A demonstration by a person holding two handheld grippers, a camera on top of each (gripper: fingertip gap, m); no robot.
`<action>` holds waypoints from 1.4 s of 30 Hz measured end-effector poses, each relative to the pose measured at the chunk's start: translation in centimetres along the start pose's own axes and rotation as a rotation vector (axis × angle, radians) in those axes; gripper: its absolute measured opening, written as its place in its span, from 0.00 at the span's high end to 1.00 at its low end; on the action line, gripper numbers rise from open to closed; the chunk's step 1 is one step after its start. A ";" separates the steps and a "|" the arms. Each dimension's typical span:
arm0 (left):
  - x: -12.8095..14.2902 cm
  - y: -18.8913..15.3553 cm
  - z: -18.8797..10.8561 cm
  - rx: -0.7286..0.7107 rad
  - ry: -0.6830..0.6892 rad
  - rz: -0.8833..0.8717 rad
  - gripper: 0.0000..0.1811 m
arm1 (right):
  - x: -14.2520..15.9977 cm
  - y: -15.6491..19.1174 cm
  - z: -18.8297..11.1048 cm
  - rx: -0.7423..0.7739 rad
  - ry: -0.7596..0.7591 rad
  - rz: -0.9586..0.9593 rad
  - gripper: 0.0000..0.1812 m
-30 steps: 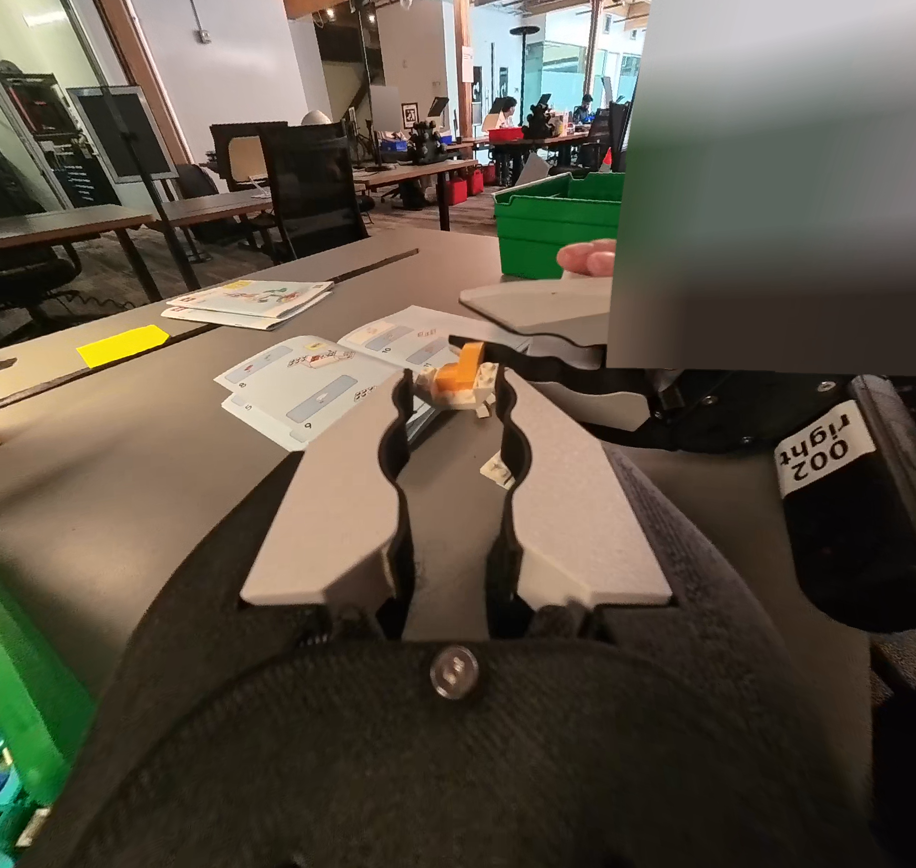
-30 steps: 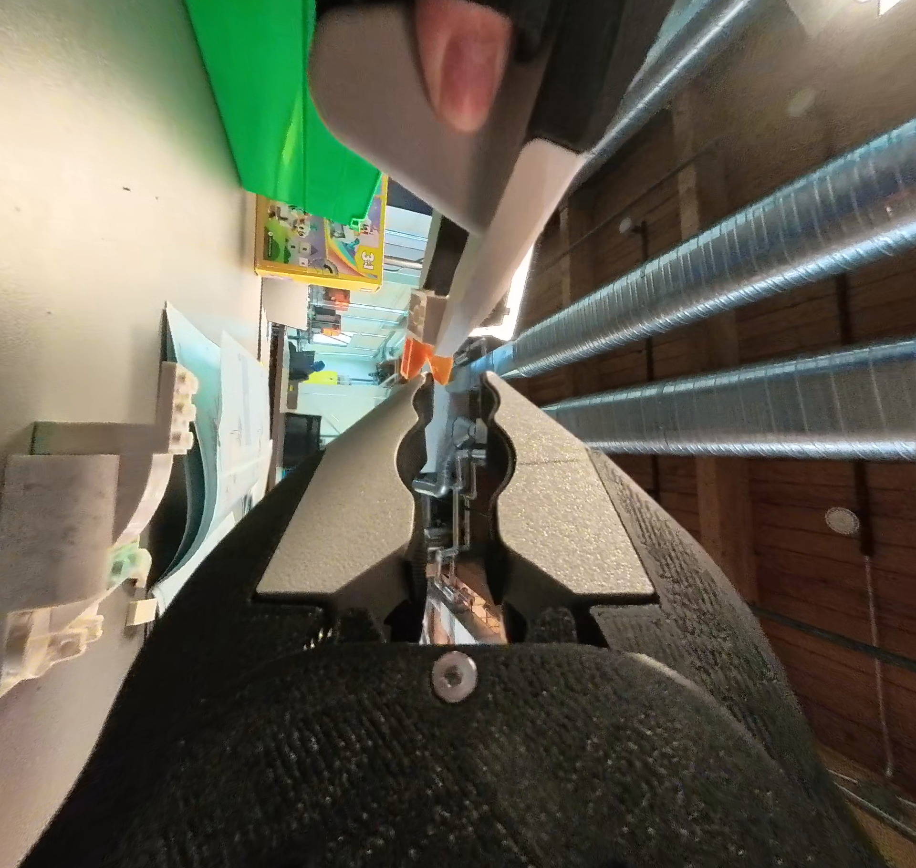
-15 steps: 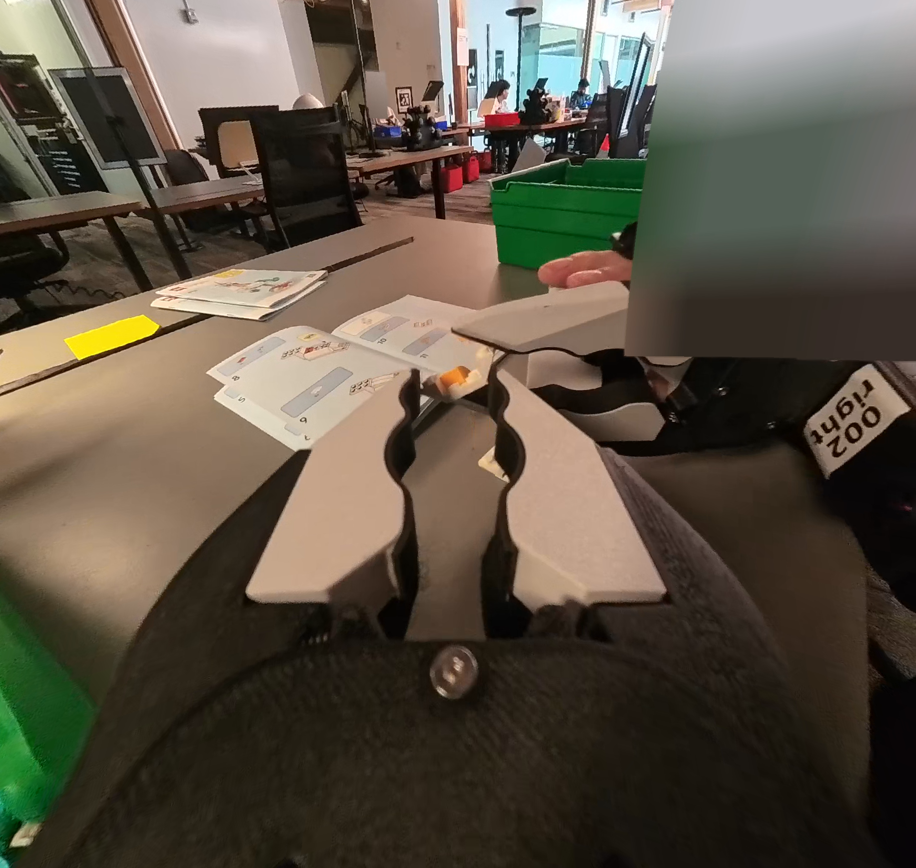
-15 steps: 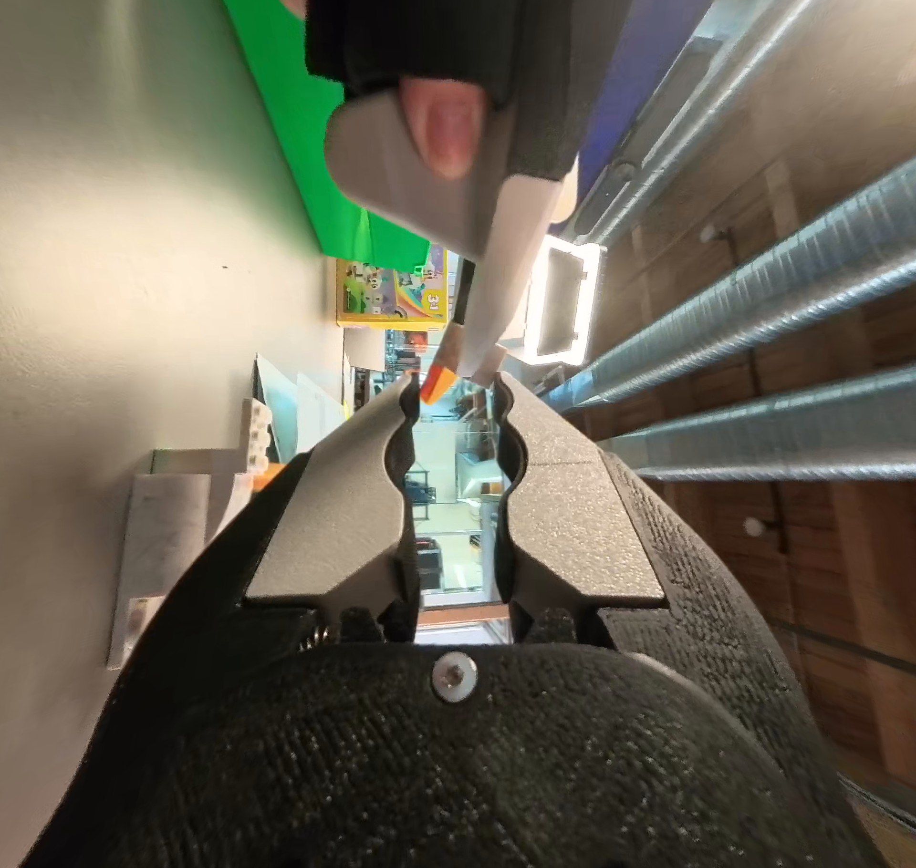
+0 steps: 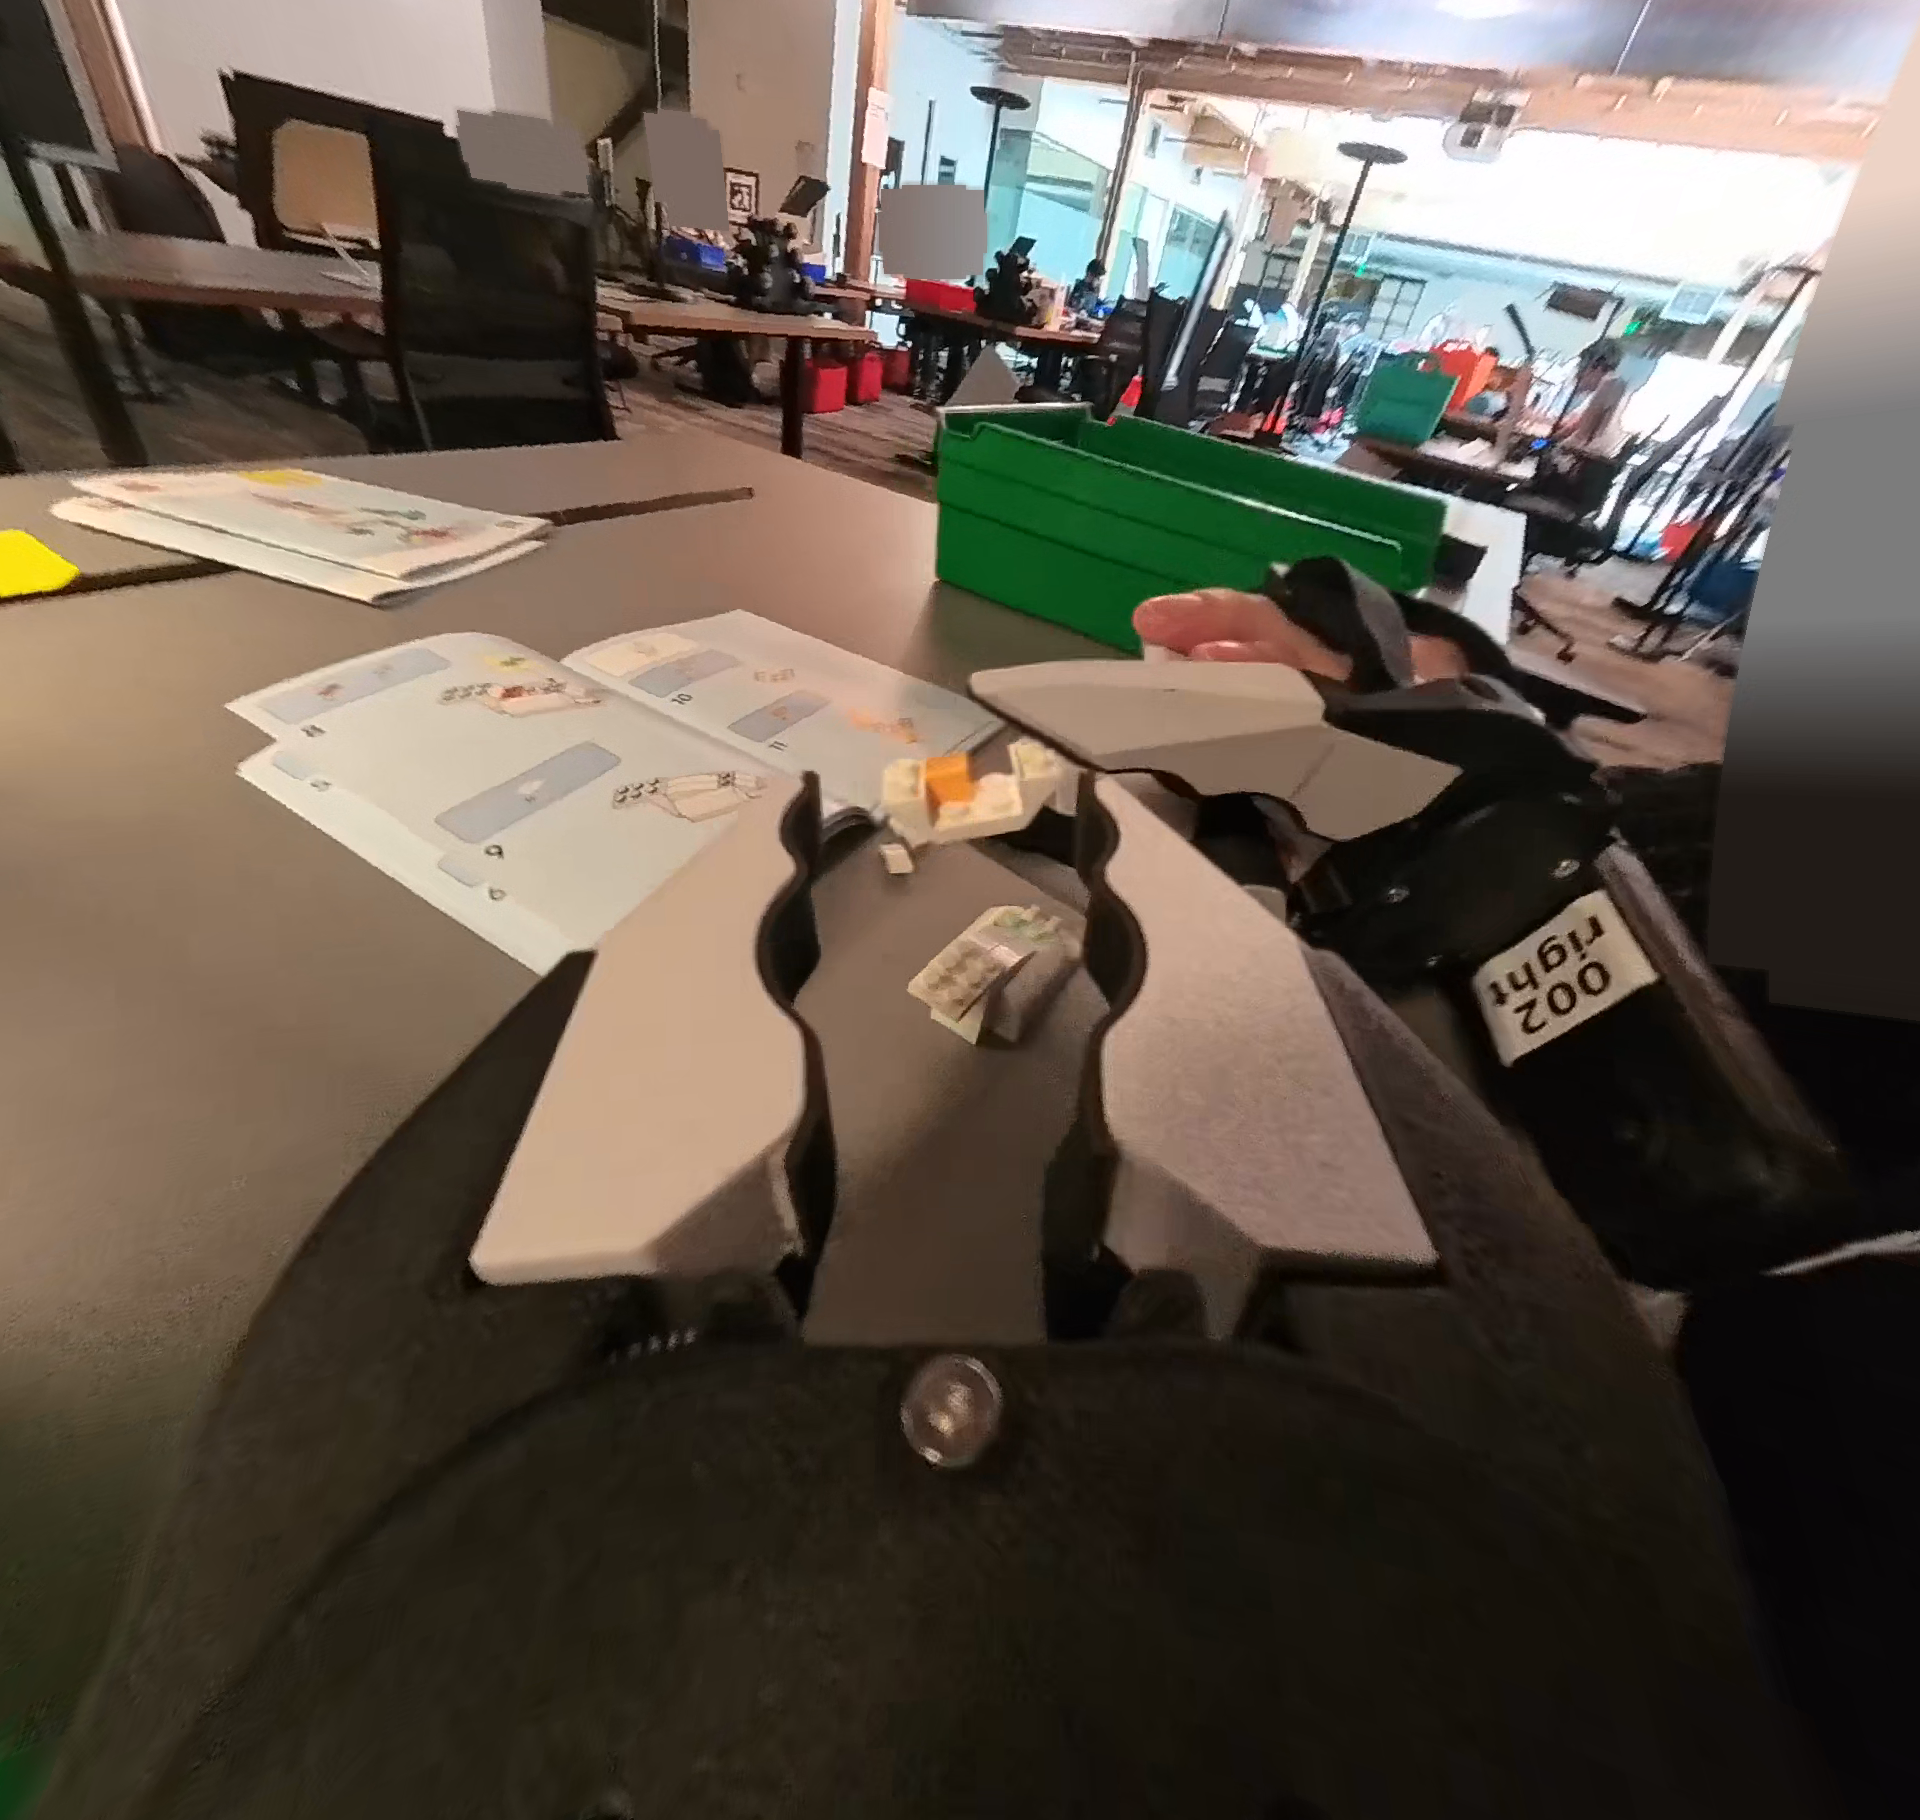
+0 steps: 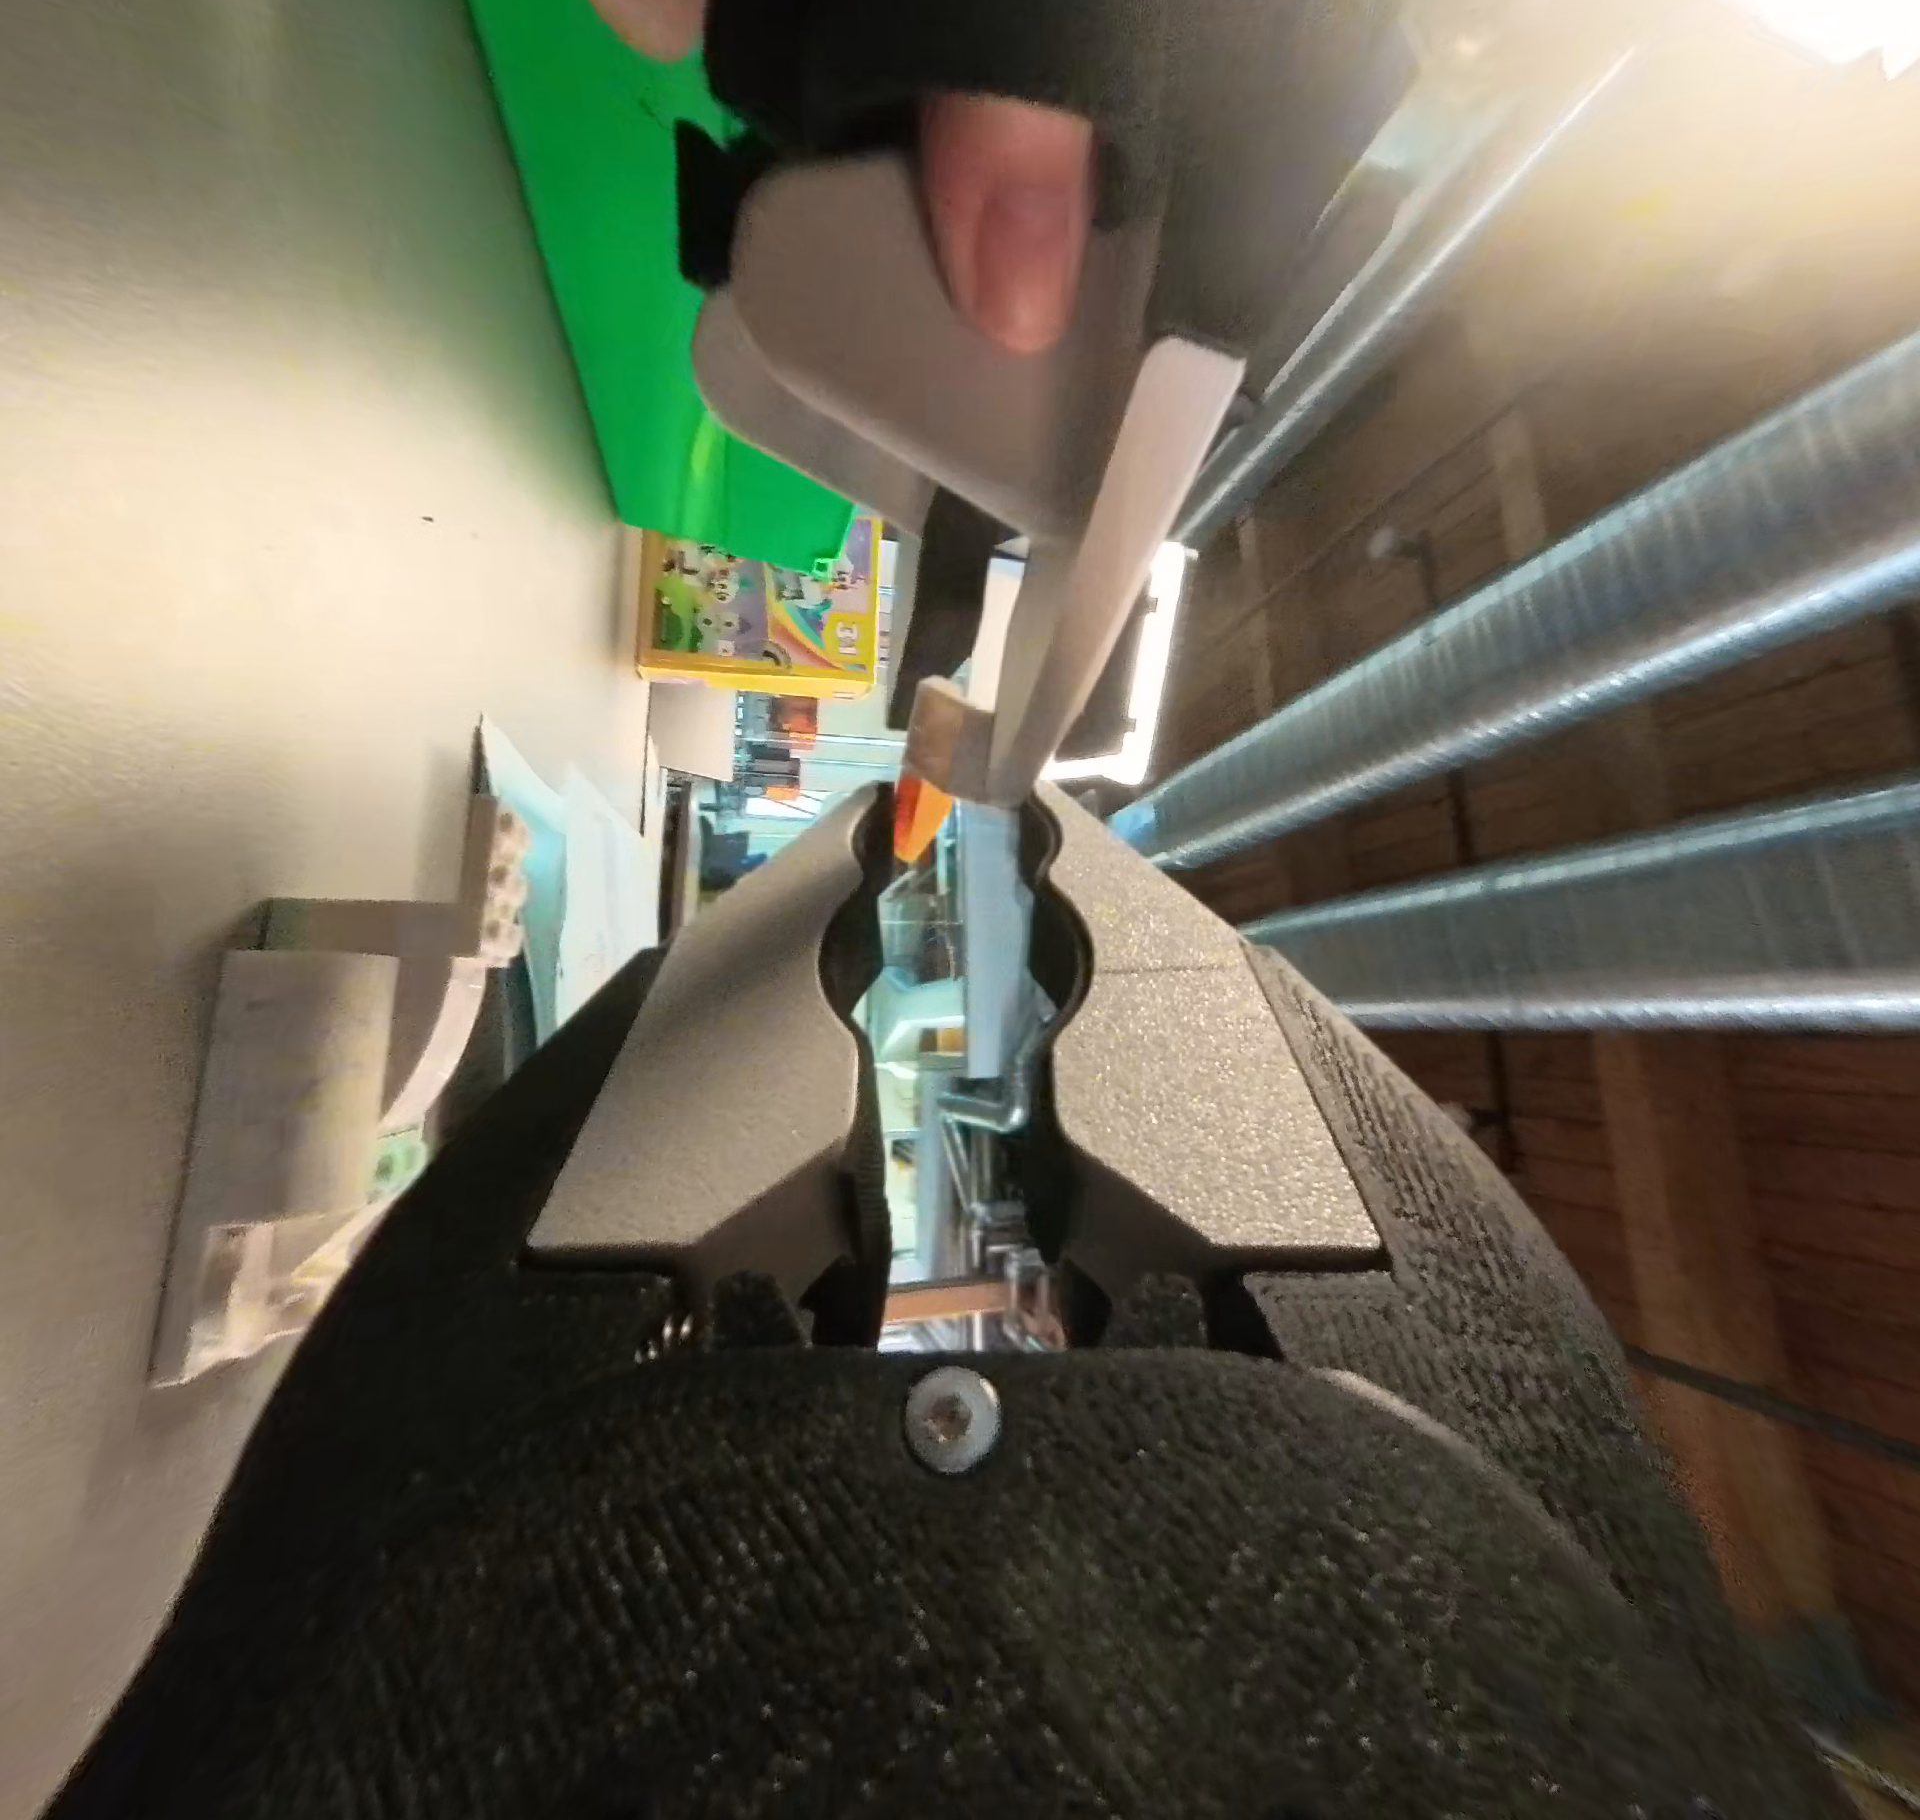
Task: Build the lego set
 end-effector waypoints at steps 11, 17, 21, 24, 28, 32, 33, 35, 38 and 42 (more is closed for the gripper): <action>-0.5 -0.2 -0.4 0.022 -0.026 -0.007 1.00 | 0.5 -0.6 -0.3 -0.008 -0.027 0.093 0.95; 0.3 0.4 0.0 -0.011 0.015 -0.016 0.91 | 1.0 0.0 -0.4 -0.030 -0.016 0.063 0.99; 0.2 1.2 -0.1 -0.054 0.001 -0.010 0.84 | 2.7 -0.1 -0.2 -0.032 0.026 0.158 0.96; 0.0 0.9 0.0 -0.063 -0.019 0.023 0.81 | 5.9 -0.7 -0.1 0.001 0.087 0.324 0.96; -0.4 -0.3 0.5 -0.050 -0.031 0.088 0.77 | 12.5 -1.6 -1.4 0.108 0.195 0.617 0.96; -2.9 -1.3 1.8 -0.066 -0.063 0.147 0.72 | 19.1 -1.1 -4.1 0.220 0.343 0.767 0.95; -3.8 -1.1 2.4 -0.079 -0.078 0.158 0.70 | 20.1 -0.8 -4.7 0.234 0.369 0.796 0.95; -5.5 0.0 4.0 -0.130 -0.129 0.187 0.69 | 21.7 0.0 -5.4 0.250 0.408 0.860 0.95; -6.5 2.9 6.8 -0.227 -0.207 0.225 0.69 | 23.0 1.1 -6.1 0.251 0.433 0.908 0.94; -5.6 5.0 9.7 -0.212 -0.203 0.127 0.71 | 24.1 2.2 -6.4 0.239 0.457 0.945 0.93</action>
Point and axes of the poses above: each gripper's, where its closed fingertips meet, z out along the fingers, x out of its underside, y = z × x across the jaws, the point moved 1 cm from there along -z, back along the fingers, and after that the axes turned 11 degrees about -x, right-handed, at the moved point
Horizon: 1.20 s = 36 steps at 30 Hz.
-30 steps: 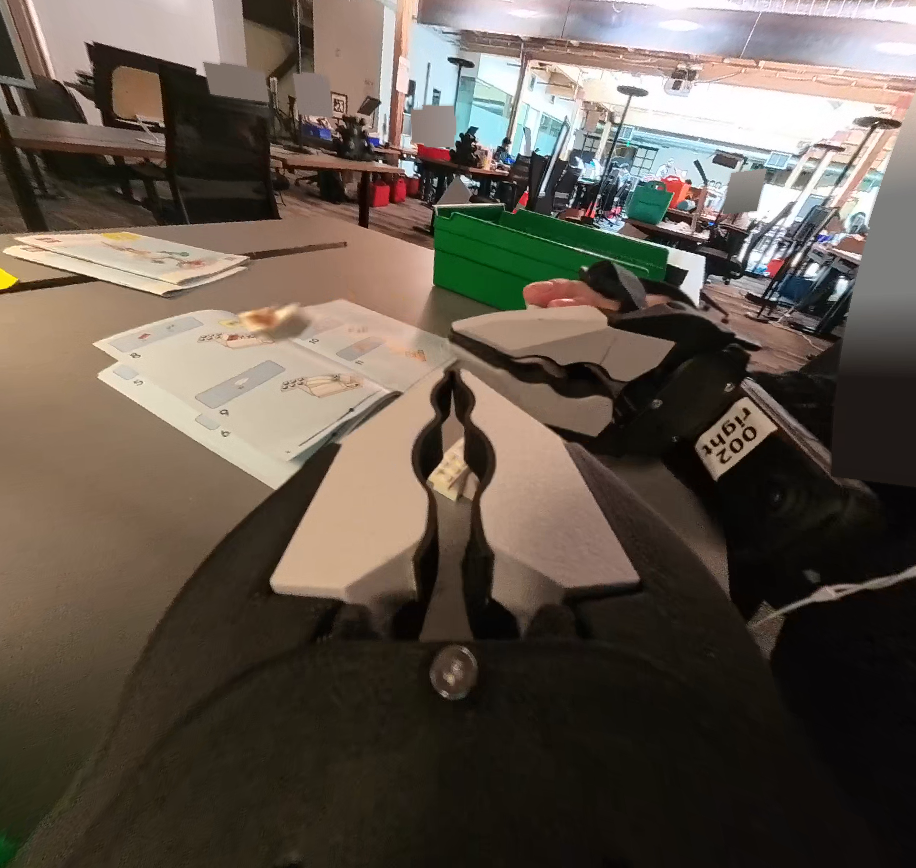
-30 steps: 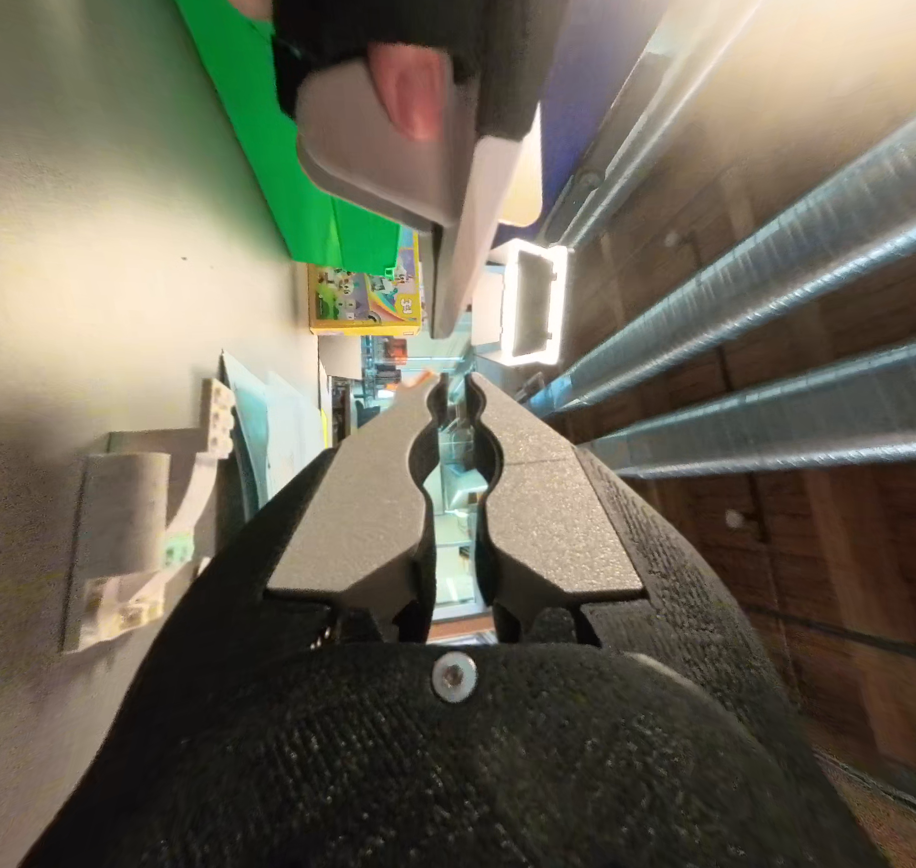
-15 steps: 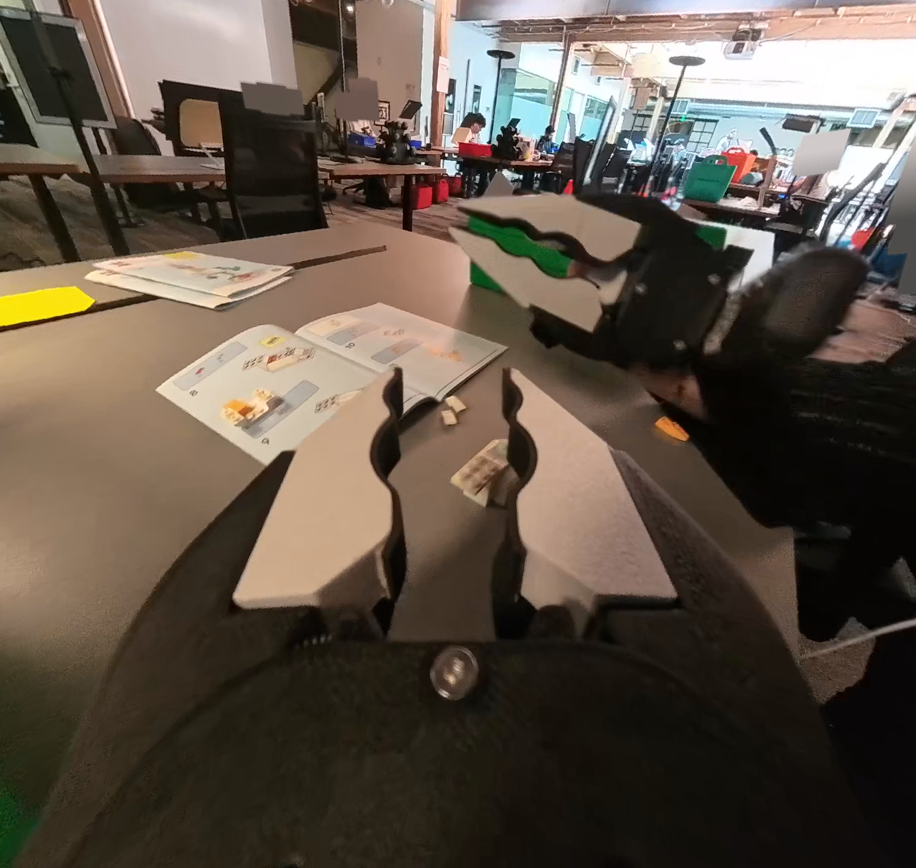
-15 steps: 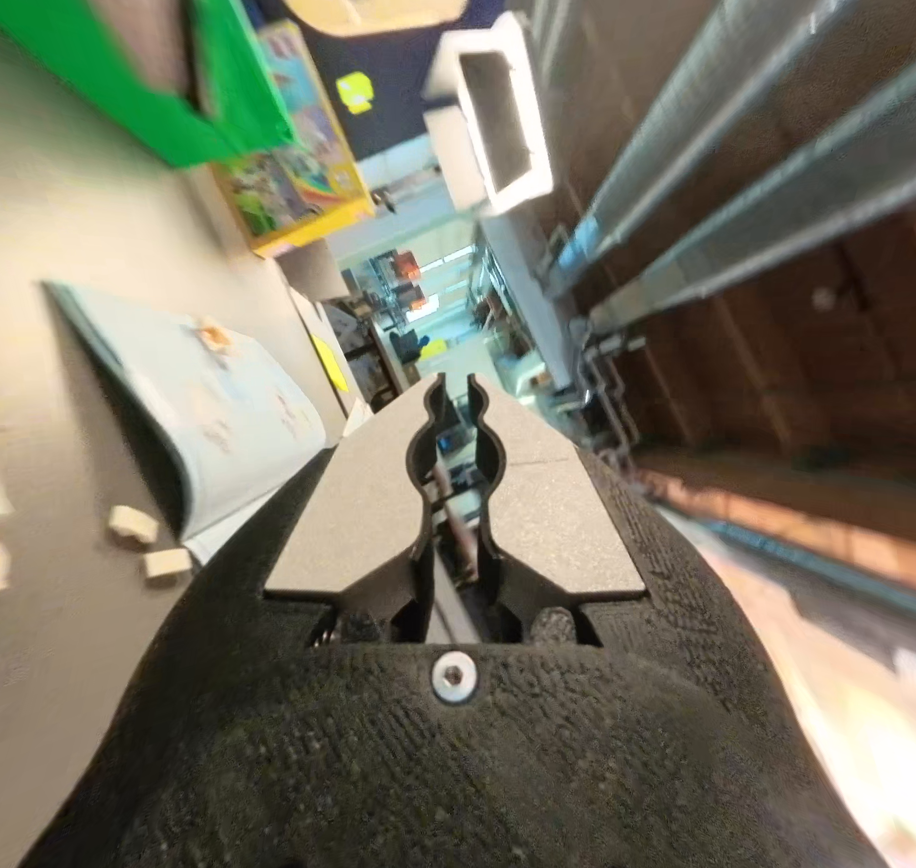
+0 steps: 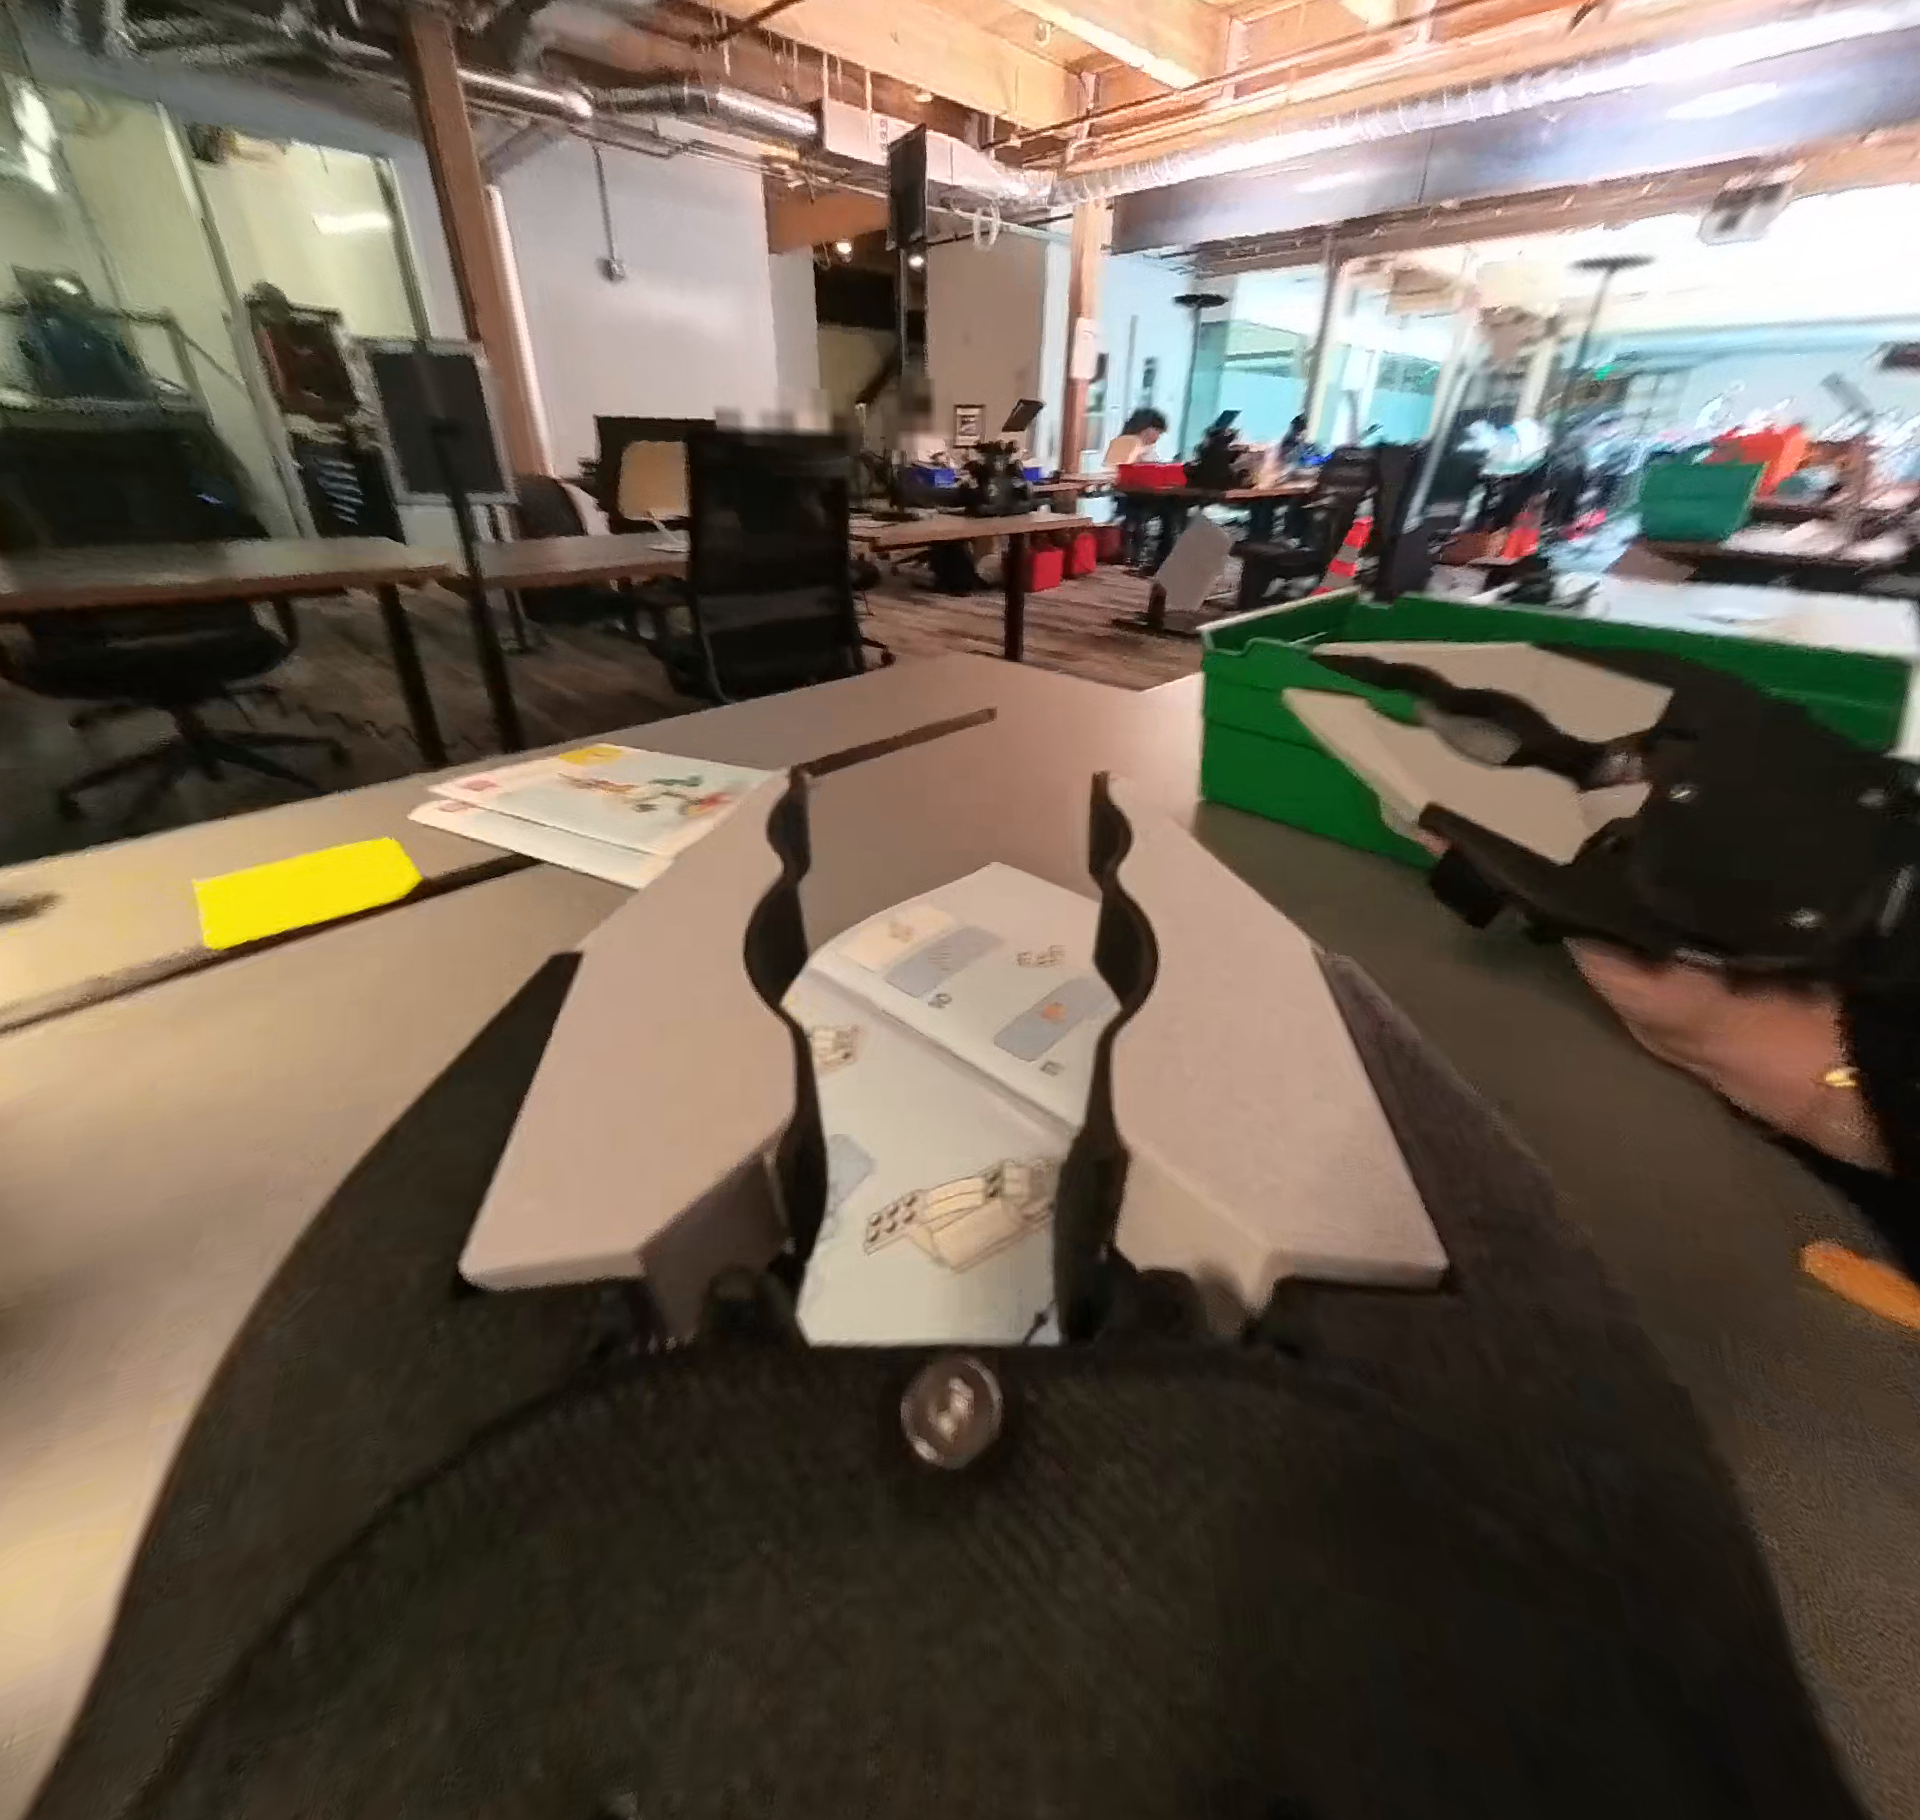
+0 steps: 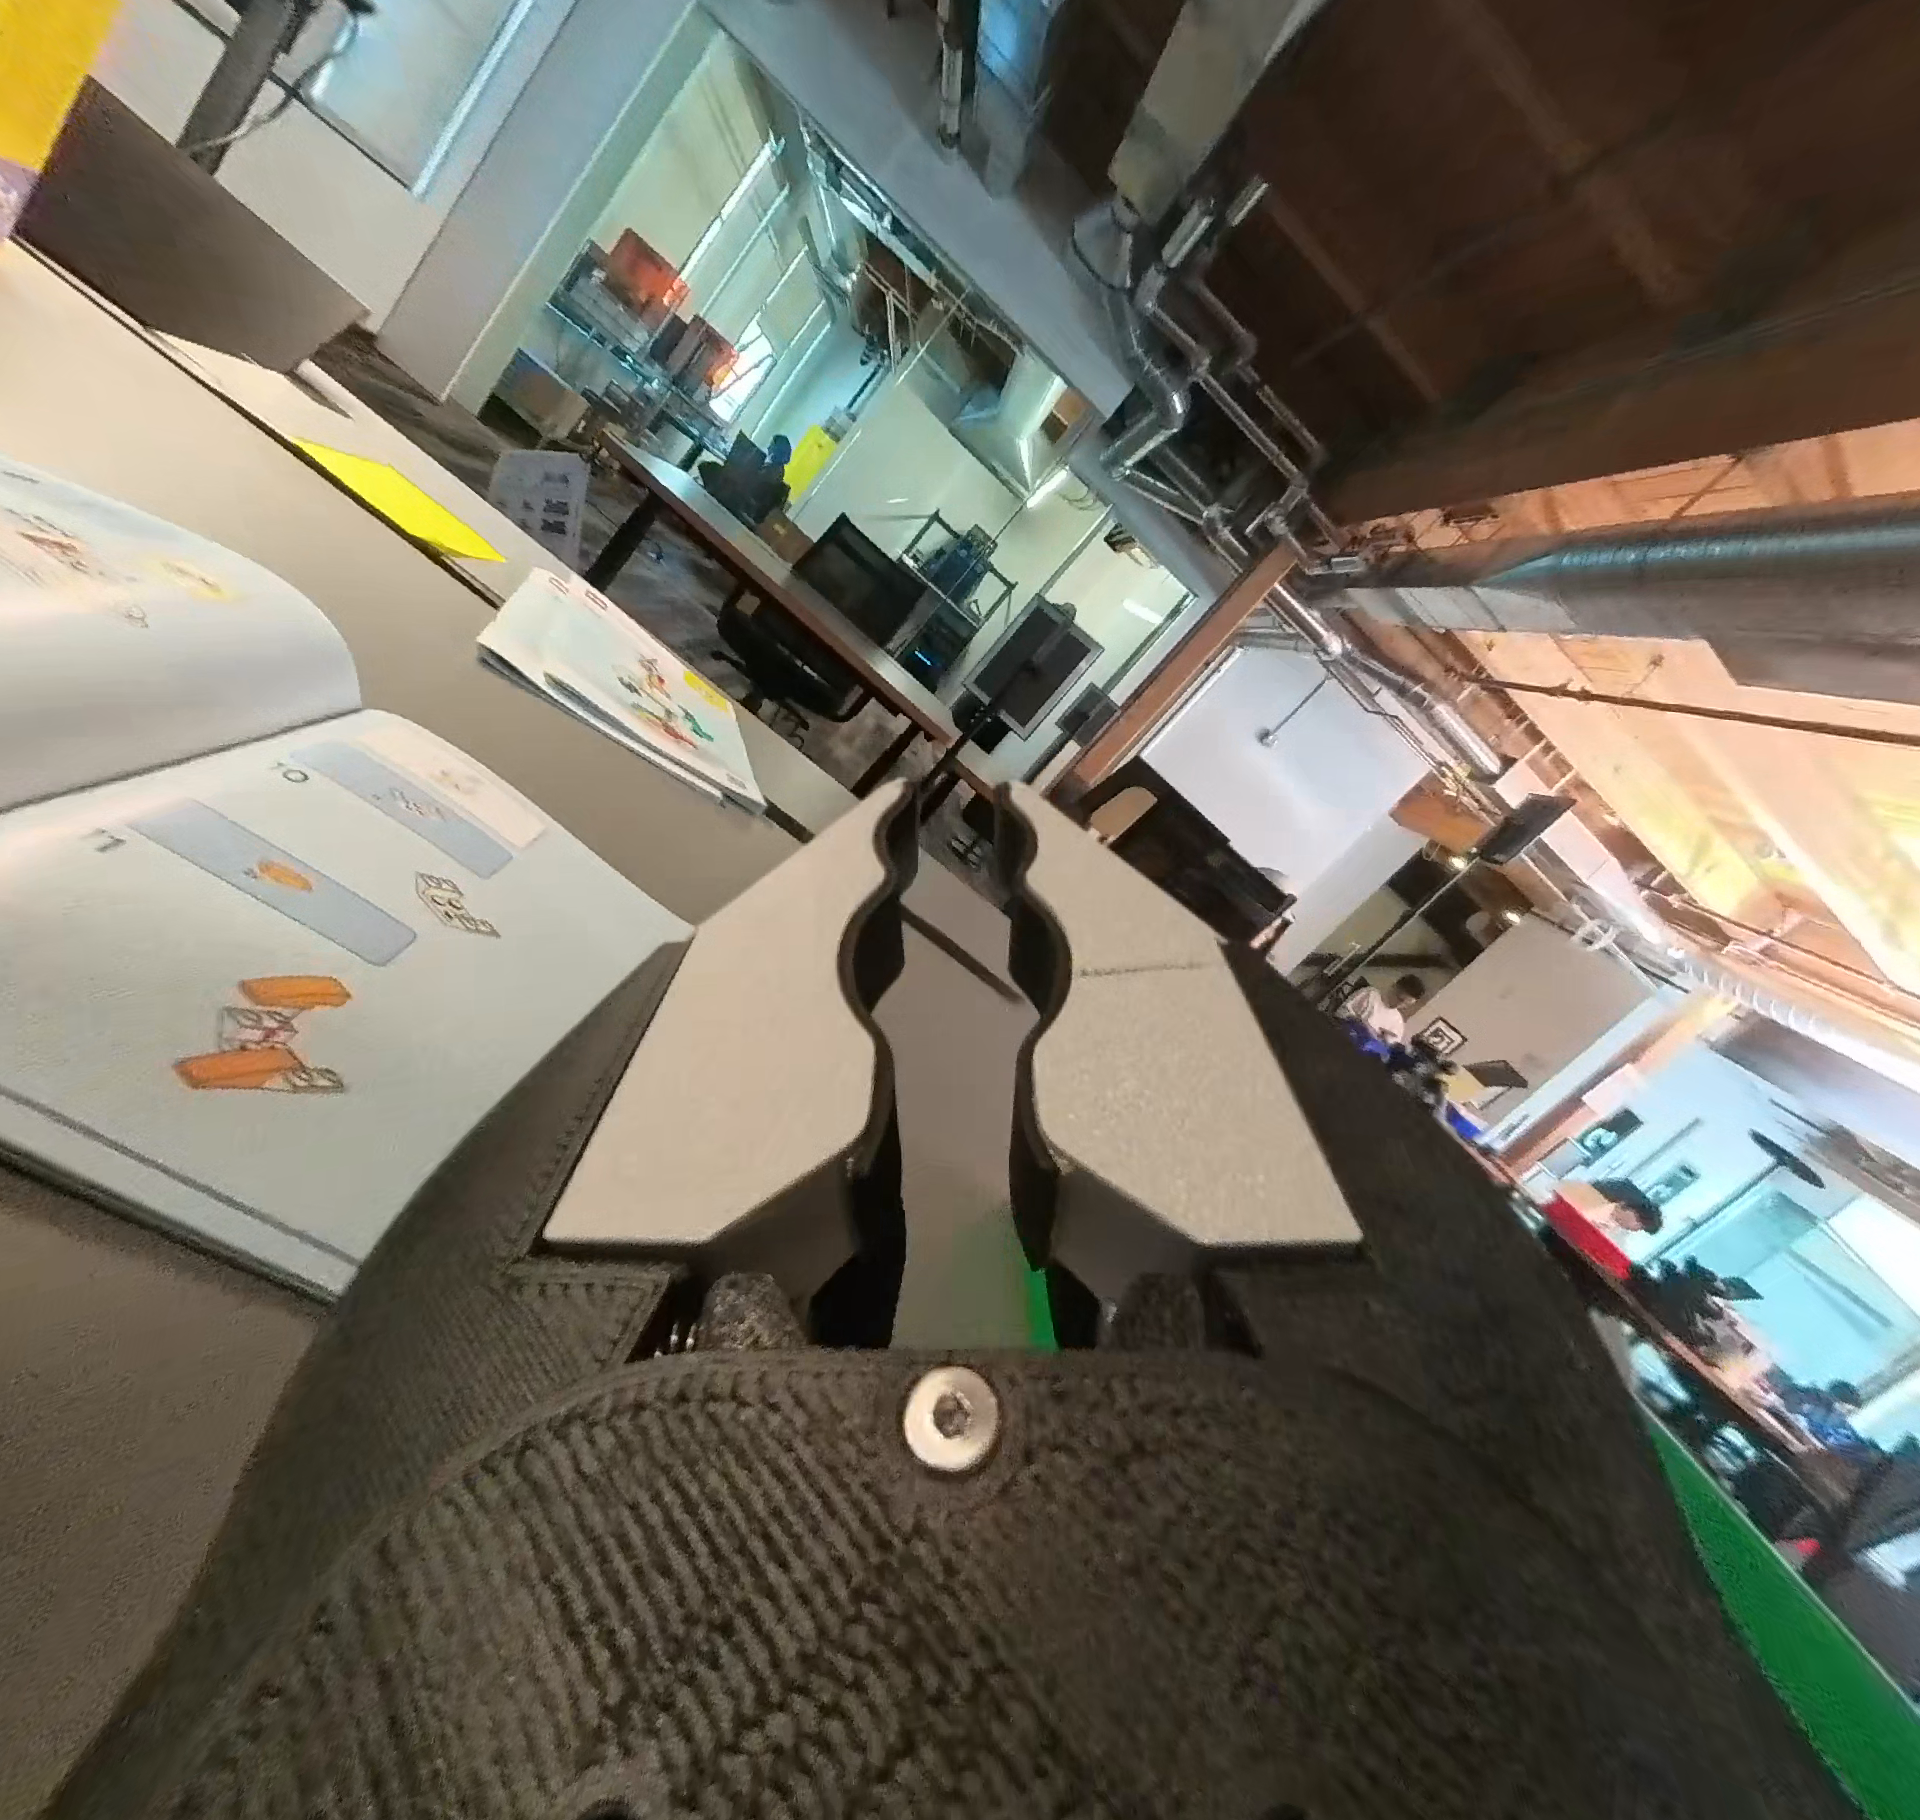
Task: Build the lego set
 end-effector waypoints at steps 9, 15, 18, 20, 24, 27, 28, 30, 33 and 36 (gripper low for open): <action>0.6 0.6 -2.0 0.071 -0.075 -0.038 0.74 | 4.1 -1.6 1.0 0.110 0.224 -0.062 0.93; 1.4 0.9 -2.6 0.087 -0.017 -0.065 0.73 | 5.8 0.5 2.0 0.019 0.354 -0.156 0.88; 1.7 1.4 -2.4 0.079 0.010 -0.107 0.73 | 6.8 2.7 2.8 -0.091 0.423 -0.210 0.85; 1.8 1.5 -2.3 0.093 0.024 -0.167 0.72 | 7.7 3.2 3.0 -0.122 0.468 -0.200 0.84; 2.0 2.7 -2.1 0.049 0.026 -0.196 0.72 | 8.8 3.1 3.1 -0.129 0.526 -0.173 0.82; 1.4 4.7 -2.3 -0.034 -0.021 -0.215 0.73 | 9.1 3.7 3.2 -0.158 0.545 -0.195 0.82; 1.0 4.9 -2.5 -0.034 -0.047 -0.239 0.73 | 9.1 3.7 3.3 -0.160 0.539 -0.198 0.82; 0.5 4.6 -2.8 -0.009 -0.072 -0.261 0.73 | 8.5 3.6 3.3 -0.151 0.500 -0.197 0.82; 0.7 5.0 -2.8 -0.033 -0.065 -0.259 0.73 | 6.9 3.6 3.2 -0.136 0.406 -0.202 0.82; 0.6 5.1 -2.7 -0.043 -0.070 -0.225 0.73 | 5.5 3.9 3.1 -0.150 0.321 -0.215 0.82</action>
Point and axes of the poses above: each gripper's, where its closed fingertips meet, z out along the fingers, x out of its underside, y = z × x across the jaws, the point moved 1 cm from there along -z, back along the fingers, and after that the axes turned 11 degrees about -x, right-handed, at the moved point
